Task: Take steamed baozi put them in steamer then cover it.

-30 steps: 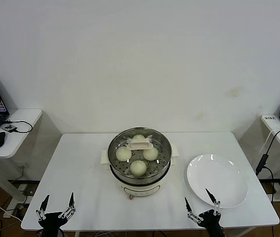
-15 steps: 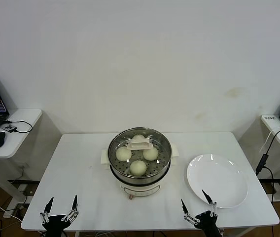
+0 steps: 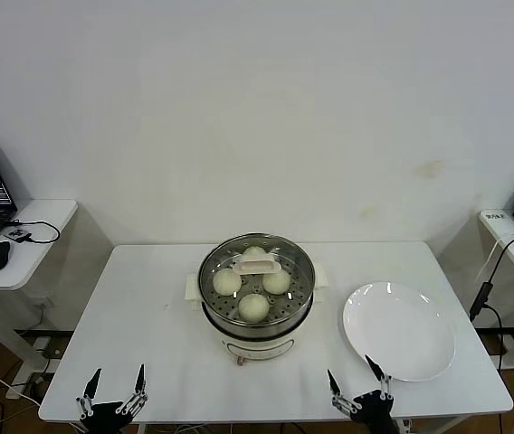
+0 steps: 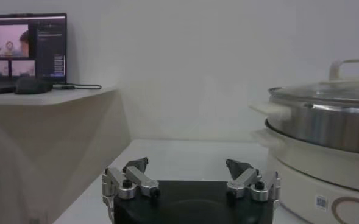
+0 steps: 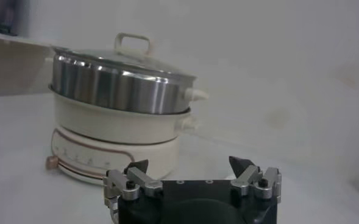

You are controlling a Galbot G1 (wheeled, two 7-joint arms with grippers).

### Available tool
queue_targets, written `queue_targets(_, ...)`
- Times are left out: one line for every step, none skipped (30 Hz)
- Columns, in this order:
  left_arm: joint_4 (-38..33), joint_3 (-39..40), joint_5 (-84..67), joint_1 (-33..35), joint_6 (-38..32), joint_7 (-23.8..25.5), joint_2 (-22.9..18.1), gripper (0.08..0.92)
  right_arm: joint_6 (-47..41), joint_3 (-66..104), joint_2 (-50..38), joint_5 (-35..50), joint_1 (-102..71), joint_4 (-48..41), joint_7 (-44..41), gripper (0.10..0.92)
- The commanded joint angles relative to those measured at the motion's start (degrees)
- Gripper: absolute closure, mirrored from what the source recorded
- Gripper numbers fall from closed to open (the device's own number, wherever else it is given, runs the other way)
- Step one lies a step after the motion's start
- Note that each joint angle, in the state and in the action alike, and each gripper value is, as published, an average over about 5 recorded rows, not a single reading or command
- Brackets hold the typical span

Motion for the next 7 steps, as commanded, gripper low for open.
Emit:
queue_targets(-0.4,1.0,0.7,0.6,-0.7,-0.8,-1.2,0.177,-4.4,-1.0,0.0,5.5,-0.6,1.1,1.6,0.203)
queue_targets(-0.4,1.0,0.7,0.6,-0.6,-0.9,-1.2,0.177,-4.1,-1.1,0.1,5.4,-0.6,1.0,1.6,0.203)
queue_targets(-0.4,1.0,0.8,0.5,-0.5,-0.9,-1.2,0.177,-3.9,-1.1,0.1,5.3,-0.7,1.0,1.6,0.203)
queue_targets(-0.4,1.0,0.8,0.5,-0.4,-1.0,-1.2,0.177,-3.7,-1.1,0.1,5.1,-0.7,0.9,1.7,0.203)
queue_targets(-0.4,1.0,0.9,0.5,-0.2,-1.0,-1.2,0.177,-3.4,-1.2,0.2,5.0,-0.7,0.8,1.7,0.202)
queue_targets(-0.4,1.0,0.9,0.5,-0.2,-1.0,-1.2,0.177,-3.3,-1.2,0.2,4.9,-0.8,0.8,1.7,0.202)
queue_targets(-0.4,1.0,0.9,0.5,-0.1,-1.0,-1.1,0.177,-3.1,-1.2,0.2,4.8,-0.8,0.7,1.7,0.202)
